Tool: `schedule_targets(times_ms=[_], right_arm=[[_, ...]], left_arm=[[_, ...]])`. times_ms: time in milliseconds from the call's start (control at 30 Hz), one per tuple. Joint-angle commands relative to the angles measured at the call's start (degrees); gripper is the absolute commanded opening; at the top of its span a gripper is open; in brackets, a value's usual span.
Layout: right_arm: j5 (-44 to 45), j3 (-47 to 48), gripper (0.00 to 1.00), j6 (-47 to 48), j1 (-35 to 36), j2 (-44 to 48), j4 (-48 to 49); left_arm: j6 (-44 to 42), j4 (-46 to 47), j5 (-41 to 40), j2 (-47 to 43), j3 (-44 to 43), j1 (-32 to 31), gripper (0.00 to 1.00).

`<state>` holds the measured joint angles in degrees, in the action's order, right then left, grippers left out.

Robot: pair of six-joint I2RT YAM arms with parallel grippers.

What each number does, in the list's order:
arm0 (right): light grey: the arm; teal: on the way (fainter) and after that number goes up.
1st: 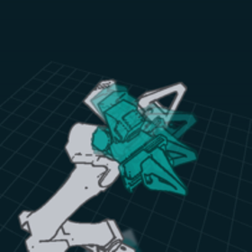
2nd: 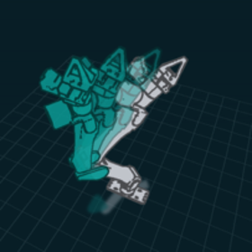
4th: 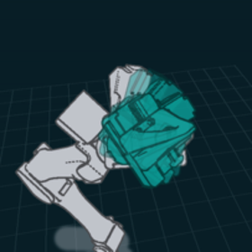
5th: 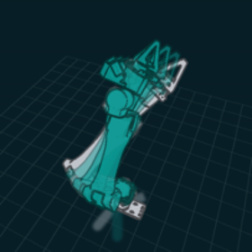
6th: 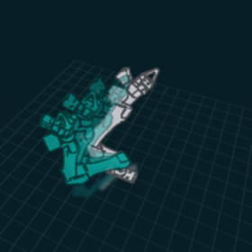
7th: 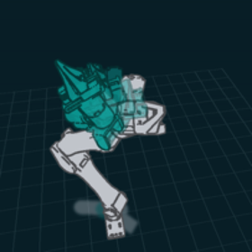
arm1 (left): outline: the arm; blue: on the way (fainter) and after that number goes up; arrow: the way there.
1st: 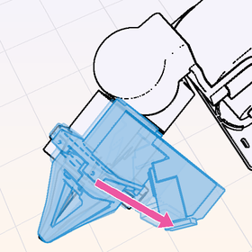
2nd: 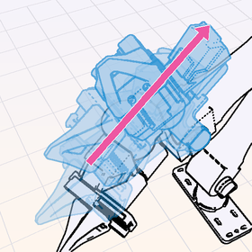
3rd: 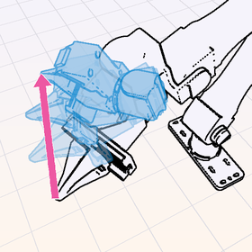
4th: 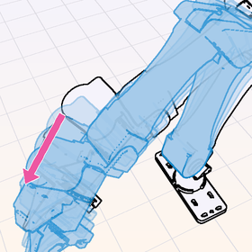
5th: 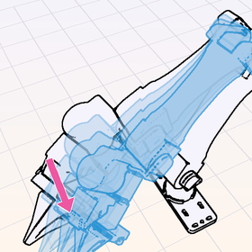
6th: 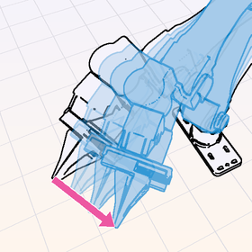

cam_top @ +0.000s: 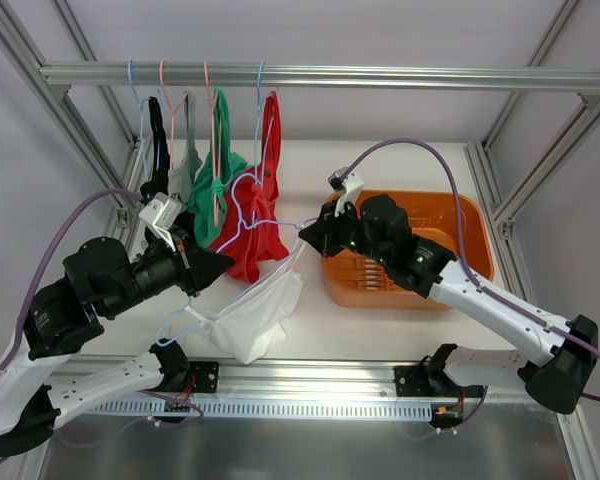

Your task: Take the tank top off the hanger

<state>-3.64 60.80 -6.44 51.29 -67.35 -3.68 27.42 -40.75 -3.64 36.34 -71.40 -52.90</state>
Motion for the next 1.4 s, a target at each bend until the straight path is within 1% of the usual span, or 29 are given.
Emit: schedule_targets(times_ms=[0,167,333,500,600,700,733,800,833,900,933,1000,1033,1067,1133,1200,1267,1300,1333,1367], right_arm=[[2.2,2.7,0.0,1.1,-1.0,1.9,-0.7],[0.8,3.4,0.0,1.3,-4.2,2.7,-2.3],[1.4,5.7,0.0,3.3,-7.3,2.1,-8.1],[0.7,6.4,0.0,4.0,-9.3,0.5,-10.4],[-1.5,6.2,0.0,3.8,-9.7,-0.3,-10.5],[-7.8,6.1,0.01,2.8,-9.7,-0.8,-9.5],[-11.6,5.9,0.01,2.4,-9.8,-0.9,-8.4],[-14.4,5.8,0.03,0.6,-9.7,-1.2,-7.1],[-14.3,5.8,0.03,0.3,-9.7,-1.1,-6.8],[-11.1,5.5,0.01,-0.1,-10.2,-0.5,-6.9],[-8.8,5.4,0.0,-0.4,-10.9,-0.2,-7.2],[-8.3,5.6,0.0,-0.8,-13.3,-0.2,-7.8],[-9.1,5.6,0.04,-0.8,-13.9,-0.3,-8.2],[-9.6,5.7,0.11,-0.7,-14.4,-0.4,-8.3],[-11.5,5.8,0.12,-0.5,-14.8,-0.6,-8.2],[-13.1,5.7,0.15,-0.6,-14.8,-0.8,-7.9],[-14.8,5.1,0.1,-1.8,-14.8,-0.8,-6.7],[-15.3,4.3,0.03,-2.3,-14.8,-0.8,-5.5],[-16.7,3.9,0.0,-2.9,-14.7,-0.7,-4.5],[-17.8,3.4,0.0,-4.3,-14.2,-0.6,-3.8]], left_arm=[[-0.9,3.5,-0.6,0.0,0.1,-0.4,0.0],[-1.1,3.3,0.1,-0.2,0.6,-0.4,0.0],[-1.8,2.3,1.5,-0.6,-0.1,-0.4,0.0],[-2.6,1.9,2.1,-2.1,-1.1,-0.4,0.0],[-3.2,2.0,1.4,-2.5,-2.4,-0.4,0.0],[-3.6,2.9,0.3,-1.5,-4.5,-0.4,0.0],[-4.0,3.3,-0.3,-0.9,-5.2,-0.4,0.0],[-5.6,4.4,0.5,1.5,-7.2,-0.4,0.0],[-6.1,5.0,1.5,2.4,-8.0,-0.4,0.0],[-7.5,5.6,6.1,4.5,-10.1,-0.4,0.0],[-7.8,5.8,6.9,5.0,-10.4,-0.4,0.0],[-8.3,5.9,5.8,5.3,-10.5,-0.4,0.0],[-8.3,5.9,5.6,5.3,-10.4,-0.4,0.0],[-8.5,5.9,5.3,5.1,-10.3,-0.4,0.0],[-8.3,5.9,4.2,4.6,-9.5,-0.4,0.0],[-8.0,6.0,2.4,4.1,-8.8,-0.4,0.0],[-7.6,6.4,1.7,3.7,-8.5,-0.4,0.0],[-7.4,7.5,1.3,3.3,-7.9,-0.4,0.0],[-7.5,8.7,1.5,3.0,-7.4,-0.4,0.0],[-7.5,10.3,1.9,2.5,-5.9,-0.4,0.0]])
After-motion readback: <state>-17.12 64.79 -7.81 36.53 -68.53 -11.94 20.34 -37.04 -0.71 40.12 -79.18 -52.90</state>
